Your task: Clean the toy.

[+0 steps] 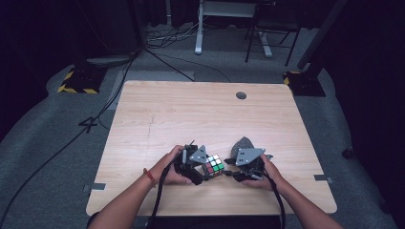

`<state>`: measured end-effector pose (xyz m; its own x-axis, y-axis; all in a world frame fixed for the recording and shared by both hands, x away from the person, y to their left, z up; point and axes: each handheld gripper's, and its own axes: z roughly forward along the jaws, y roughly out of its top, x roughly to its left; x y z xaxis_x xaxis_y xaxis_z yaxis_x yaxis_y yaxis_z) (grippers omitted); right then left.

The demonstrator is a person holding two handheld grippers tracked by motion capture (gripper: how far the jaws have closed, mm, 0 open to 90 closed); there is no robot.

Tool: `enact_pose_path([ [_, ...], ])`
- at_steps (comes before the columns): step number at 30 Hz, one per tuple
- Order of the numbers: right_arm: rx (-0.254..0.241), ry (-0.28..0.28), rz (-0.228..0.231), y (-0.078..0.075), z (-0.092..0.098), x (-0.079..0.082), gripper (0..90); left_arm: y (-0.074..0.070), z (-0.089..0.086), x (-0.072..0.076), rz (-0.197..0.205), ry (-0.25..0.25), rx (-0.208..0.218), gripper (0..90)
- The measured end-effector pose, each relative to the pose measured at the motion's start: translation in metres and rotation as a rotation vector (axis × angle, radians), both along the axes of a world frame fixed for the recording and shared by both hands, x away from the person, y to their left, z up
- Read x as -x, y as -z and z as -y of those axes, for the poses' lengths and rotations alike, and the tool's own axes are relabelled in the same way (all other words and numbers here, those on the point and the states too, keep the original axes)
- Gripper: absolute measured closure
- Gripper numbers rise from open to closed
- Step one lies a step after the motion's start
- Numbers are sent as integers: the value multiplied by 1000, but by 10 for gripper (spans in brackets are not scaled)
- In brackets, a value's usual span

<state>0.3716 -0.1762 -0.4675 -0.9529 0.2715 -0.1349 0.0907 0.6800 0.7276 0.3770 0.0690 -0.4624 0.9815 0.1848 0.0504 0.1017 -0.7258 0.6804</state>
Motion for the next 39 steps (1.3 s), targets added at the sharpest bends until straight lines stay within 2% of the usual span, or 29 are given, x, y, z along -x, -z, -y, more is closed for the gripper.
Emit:
enact_pose_path([
  [4, -8, 29, 1, 0, 2, -2, 583, -4, -5, 2, -8, 15, 8, 267],
  [5, -16, 28, -5, 0, 2, -2, 574, -4, -6, 3, 18, 9, -7, 264],
  [8, -22, 24, -9, 1, 2, -2, 558, -6, -5, -3, 7, 8, 19, 229],
  [10, -26, 12, -7, 1, 1, -2, 548, -7, -1, -7, 22, 10, 25, 195],
  [13, -33, 16, -9, 0, 0, -2, 542, -6, 6, -13, 11, 27, 3, 164],
  [14, -34, 17, -11, 0, 0, -2, 542, -5, 7, -16, -6, 41, 9, 158],
  [15, -33, 21, -10, 1, 0, -2, 540, -4, 9, -18, -24, 49, 11, 161],
  [17, -36, 21, -15, 2, 1, -2, 536, -1, 12, -21, -28, 61, -4, 160],
  [19, -31, 24, -15, 2, 1, -2, 535, 2, 12, -22, -50, 77, -11, 186],
  [22, -32, 26, -16, 2, 1, -2, 533, 5, 12, -21, -51, 72, -23, 209],
  [24, -32, 22, -17, 2, 1, -2, 531, 5, 11, -21, -44, 75, -19, 230],
  [26, -31, 24, -16, 2, 1, -2, 531, 5, 10, -21, -53, 73, -9, 236],
  [28, -33, 25, -18, 2, 1, -2, 528, 5, 9, -20, -40, 76, -13, 242],
  [33, -34, 27, -18, 2, 1, -3, 520, 6, 8, -20, -47, 74, 1, 244],
  [39, -57, 28, -22, 1, 2, -2, 515, 7, 9, -18, -34, 78, -6, 231],
])
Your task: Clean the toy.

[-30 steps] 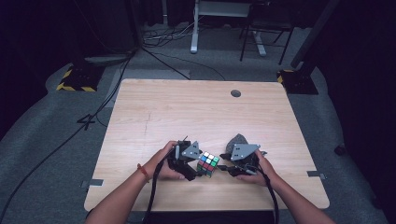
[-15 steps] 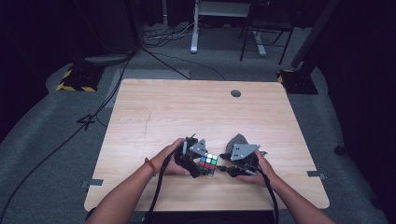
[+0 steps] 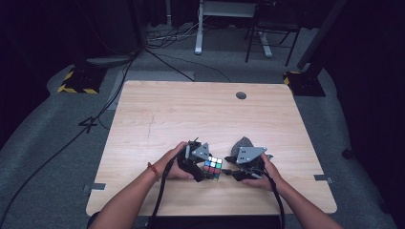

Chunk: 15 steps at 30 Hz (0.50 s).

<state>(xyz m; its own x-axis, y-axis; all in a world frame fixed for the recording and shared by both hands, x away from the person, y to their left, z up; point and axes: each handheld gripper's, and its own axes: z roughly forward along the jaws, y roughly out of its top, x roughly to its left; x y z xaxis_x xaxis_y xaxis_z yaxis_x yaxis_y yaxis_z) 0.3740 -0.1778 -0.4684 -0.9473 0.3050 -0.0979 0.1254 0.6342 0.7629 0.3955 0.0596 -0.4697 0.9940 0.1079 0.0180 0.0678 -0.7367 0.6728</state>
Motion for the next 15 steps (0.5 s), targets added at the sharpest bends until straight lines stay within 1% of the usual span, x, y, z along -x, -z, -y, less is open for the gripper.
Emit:
enact_pose_path([
  [2, 2, 0, 8, -1, 0, 0, 514, 1, 0, 0, -2, 0, 5, 227],
  [5, -10, 13, 9, -2, 0, 1, 514, 1, -3, 0, -5, -11, 9, 239],
  [6, -13, 17, 16, -2, 0, 0, 514, 1, -3, -1, -5, -9, 12, 242],
  [7, -24, 19, 14, -2, 0, 0, 515, 1, -4, 0, -10, -15, 13, 243],
  [8, -30, 23, 13, -3, 0, 0, 519, 1, -4, 0, -11, -9, 20, 248],
  [9, -53, 30, 13, -4, 1, -1, 527, 1, -4, 0, -10, -3, 25, 278],
  [10, -94, 35, 3, -6, 1, -2, 529, 1, -4, 1, -4, -4, 21, 281],
  [11, -94, 37, 10, -8, 0, -2, 546, 1, -3, 2, 3, -6, 17, 279],
  [12, -70, 44, 38, -10, -2, -1, 551, 1, -3, 2, 5, -4, 15, 279],
  [13, -56, 49, 58, -11, -3, -1, 550, 1, -3, 1, 6, 0, 11, 283],
  [15, -55, 48, 51, -10, -3, -2, 548, 1, -4, 1, 7, -5, 10, 285],
])
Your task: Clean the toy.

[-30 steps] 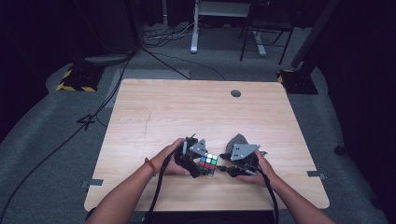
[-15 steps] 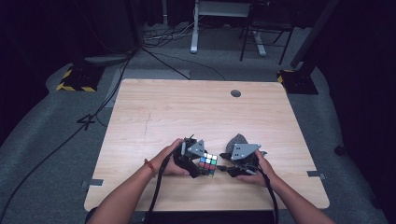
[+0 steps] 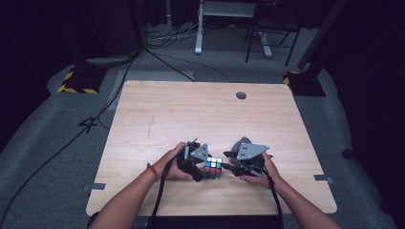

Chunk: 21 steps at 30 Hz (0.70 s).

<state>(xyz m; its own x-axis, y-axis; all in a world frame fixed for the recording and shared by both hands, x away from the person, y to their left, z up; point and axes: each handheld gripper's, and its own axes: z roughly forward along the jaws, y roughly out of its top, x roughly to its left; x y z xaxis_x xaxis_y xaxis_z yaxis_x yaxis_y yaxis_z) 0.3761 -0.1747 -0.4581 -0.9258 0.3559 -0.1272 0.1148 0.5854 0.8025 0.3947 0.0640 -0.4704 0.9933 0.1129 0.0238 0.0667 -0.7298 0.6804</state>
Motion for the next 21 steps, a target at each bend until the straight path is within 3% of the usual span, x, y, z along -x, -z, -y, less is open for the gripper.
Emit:
enact_pose_path([
  [5, 25, 1, -58, 8, 7, -5, 507, 0, 1, 0, 6, -3, -3, 282],
  [9, 116, -26, -54, 16, 1, -3, 475, 0, 2, 0, 6, -2, -3, 279],
  [11, 99, -37, -71, 18, 0, -3, 477, 1, 1, 0, 3, -6, -6, 275],
  [14, 92, -34, -60, 17, -2, -2, 476, 2, 0, 0, 11, -10, -16, 270],
  [21, 65, -35, -40, 16, -5, 2, 479, 4, -3, -1, -17, -15, -8, 243],
])
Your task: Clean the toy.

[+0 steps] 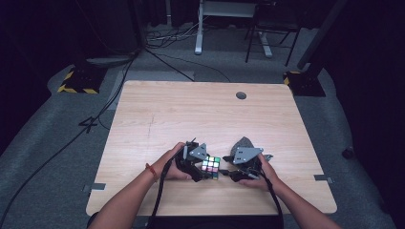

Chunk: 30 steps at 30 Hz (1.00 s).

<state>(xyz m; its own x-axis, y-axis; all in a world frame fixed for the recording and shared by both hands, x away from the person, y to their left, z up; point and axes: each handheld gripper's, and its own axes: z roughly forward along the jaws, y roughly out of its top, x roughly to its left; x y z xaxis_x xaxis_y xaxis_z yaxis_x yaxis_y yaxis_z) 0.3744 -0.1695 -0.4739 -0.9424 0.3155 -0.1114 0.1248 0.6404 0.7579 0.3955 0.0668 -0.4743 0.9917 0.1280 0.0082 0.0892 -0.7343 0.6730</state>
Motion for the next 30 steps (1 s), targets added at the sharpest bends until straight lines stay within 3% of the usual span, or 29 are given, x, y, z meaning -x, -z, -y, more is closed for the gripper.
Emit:
enact_pose_path([
  [6, -18, -25, 24, -7, -8, 5, 485, 1, 1, 0, 1, 4, -31, 171],
  [12, -47, -46, 53, -20, -14, 6, 543, 4, -1, -1, -6, -2, -32, 193],
  [25, 44, -61, 40, -28, -41, -6, 587, 7, -13, -9, -30, -57, -50, 131],
  [30, 30, -59, 40, -32, -47, -7, 630, 8, -12, -9, -31, -63, -69, 119],
])
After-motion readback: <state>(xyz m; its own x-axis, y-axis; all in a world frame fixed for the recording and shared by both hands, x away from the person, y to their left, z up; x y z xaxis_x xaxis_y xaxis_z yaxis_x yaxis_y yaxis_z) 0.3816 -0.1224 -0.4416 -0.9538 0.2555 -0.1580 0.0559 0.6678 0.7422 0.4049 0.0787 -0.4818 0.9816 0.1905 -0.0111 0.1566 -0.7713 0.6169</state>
